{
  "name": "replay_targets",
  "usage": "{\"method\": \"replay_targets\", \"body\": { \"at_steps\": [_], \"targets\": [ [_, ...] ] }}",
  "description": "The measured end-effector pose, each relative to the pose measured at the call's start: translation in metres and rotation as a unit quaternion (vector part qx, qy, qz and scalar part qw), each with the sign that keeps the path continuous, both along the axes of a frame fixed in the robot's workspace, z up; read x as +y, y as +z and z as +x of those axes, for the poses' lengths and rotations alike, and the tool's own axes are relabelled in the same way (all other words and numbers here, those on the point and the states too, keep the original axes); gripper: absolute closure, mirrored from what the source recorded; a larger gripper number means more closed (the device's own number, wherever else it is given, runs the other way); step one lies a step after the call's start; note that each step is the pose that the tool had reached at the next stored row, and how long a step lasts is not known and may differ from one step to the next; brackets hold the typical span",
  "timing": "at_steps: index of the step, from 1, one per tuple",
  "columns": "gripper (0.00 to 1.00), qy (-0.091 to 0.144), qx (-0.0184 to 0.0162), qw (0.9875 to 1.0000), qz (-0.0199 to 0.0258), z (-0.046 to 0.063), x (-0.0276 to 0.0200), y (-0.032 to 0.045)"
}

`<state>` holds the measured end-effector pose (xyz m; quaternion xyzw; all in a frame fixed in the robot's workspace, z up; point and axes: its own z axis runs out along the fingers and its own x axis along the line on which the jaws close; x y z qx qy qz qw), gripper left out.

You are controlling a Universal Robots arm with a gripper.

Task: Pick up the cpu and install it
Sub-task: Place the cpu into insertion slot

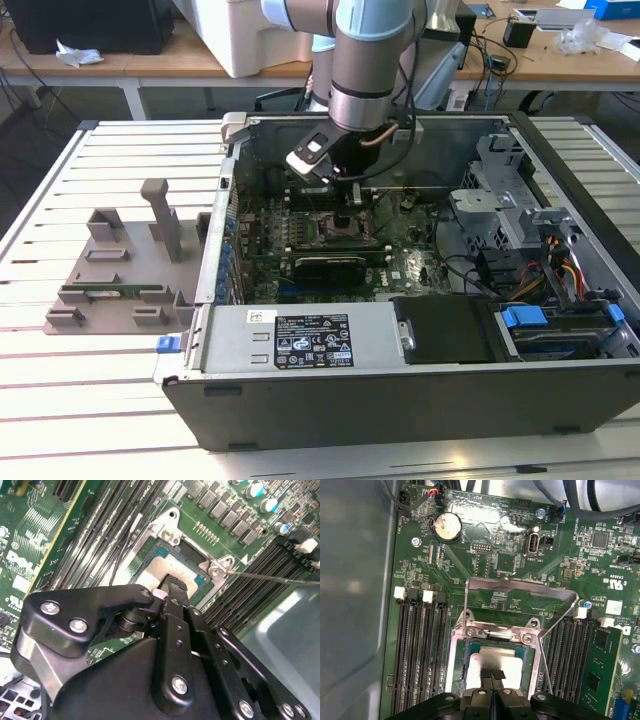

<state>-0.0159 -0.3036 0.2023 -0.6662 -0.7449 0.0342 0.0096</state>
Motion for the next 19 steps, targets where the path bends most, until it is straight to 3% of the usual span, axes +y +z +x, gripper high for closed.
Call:
{"method": "replay_targets", "body": {
  "at_steps": [2, 5, 7, 9, 13, 19],
  "targets": [
    [0.89, 0.0, 0.0, 1.0, 0.0002, 0.011, -0.0001, -0.0001],
    [0.89, 0.0, -0.0008, 1.0, 0.0015, 0.014, 0.0005, 0.0024],
    [0.89, 0.0, -0.0004, 1.0, 0.0011, 0.014, 0.0004, 0.0096],
    [0.89, 0.0, -0.0003, 1.0, 0.0007, 0.014, 0.0003, 0.0235],
    [0.89, 0.0, -0.0003, 1.0, 0.0008, 0.014, 0.0003, 0.0423],
    [0.89, 0.0, -0.0002, 1.0, 0.0007, 0.014, 0.0003, 0.0763]
  ]
}}
